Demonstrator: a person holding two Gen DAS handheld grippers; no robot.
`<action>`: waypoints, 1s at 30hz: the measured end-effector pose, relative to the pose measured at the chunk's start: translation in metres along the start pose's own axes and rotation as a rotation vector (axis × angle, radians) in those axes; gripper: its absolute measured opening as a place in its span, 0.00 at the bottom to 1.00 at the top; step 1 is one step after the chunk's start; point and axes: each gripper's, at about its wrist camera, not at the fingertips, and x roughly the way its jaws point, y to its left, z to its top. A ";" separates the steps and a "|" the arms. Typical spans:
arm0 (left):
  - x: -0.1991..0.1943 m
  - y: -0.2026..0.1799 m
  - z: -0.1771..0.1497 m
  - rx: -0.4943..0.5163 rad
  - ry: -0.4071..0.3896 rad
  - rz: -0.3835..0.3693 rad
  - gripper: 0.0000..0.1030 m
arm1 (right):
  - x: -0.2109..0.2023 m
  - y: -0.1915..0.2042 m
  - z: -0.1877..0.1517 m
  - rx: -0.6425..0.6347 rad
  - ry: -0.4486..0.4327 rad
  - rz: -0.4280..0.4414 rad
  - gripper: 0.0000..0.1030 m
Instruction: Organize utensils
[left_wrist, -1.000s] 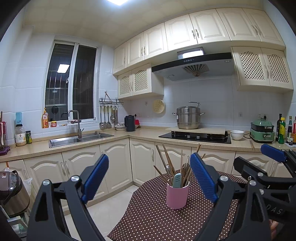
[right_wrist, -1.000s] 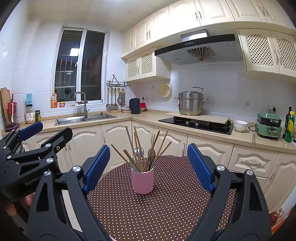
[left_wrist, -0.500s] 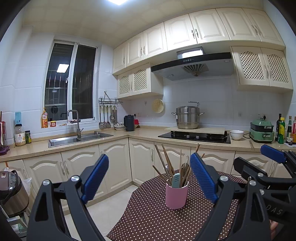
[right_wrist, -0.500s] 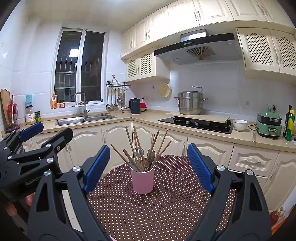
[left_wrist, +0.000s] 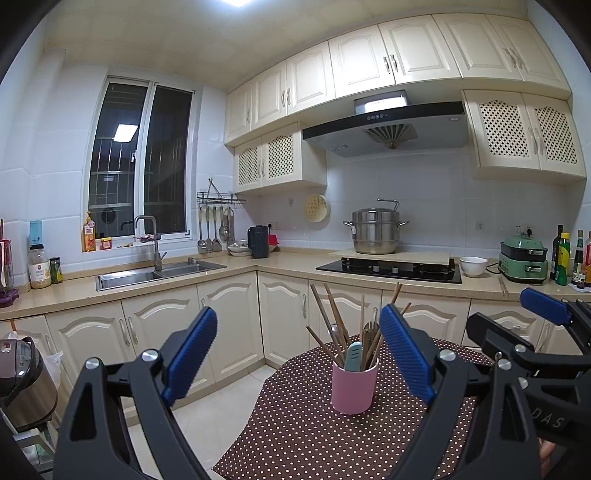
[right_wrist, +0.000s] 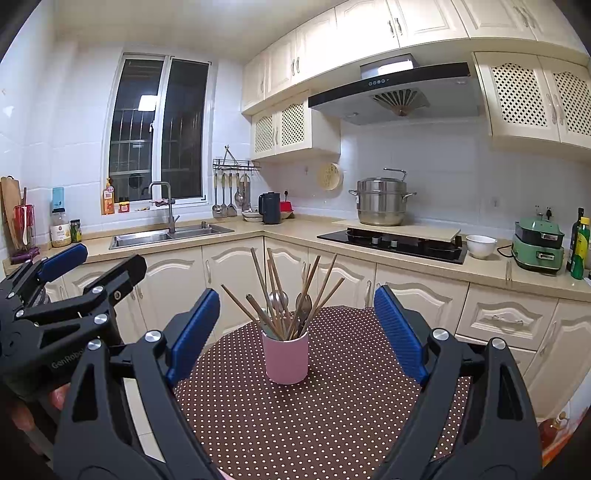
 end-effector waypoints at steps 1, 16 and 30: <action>0.000 0.000 0.000 0.000 0.000 0.000 0.85 | 0.000 0.000 0.000 -0.001 0.001 0.000 0.82; 0.001 0.000 0.000 -0.001 0.003 0.001 0.85 | 0.003 0.000 -0.002 0.001 0.003 0.002 0.82; 0.001 0.002 -0.002 -0.001 0.002 0.003 0.85 | 0.003 0.000 -0.002 0.001 0.003 0.003 0.82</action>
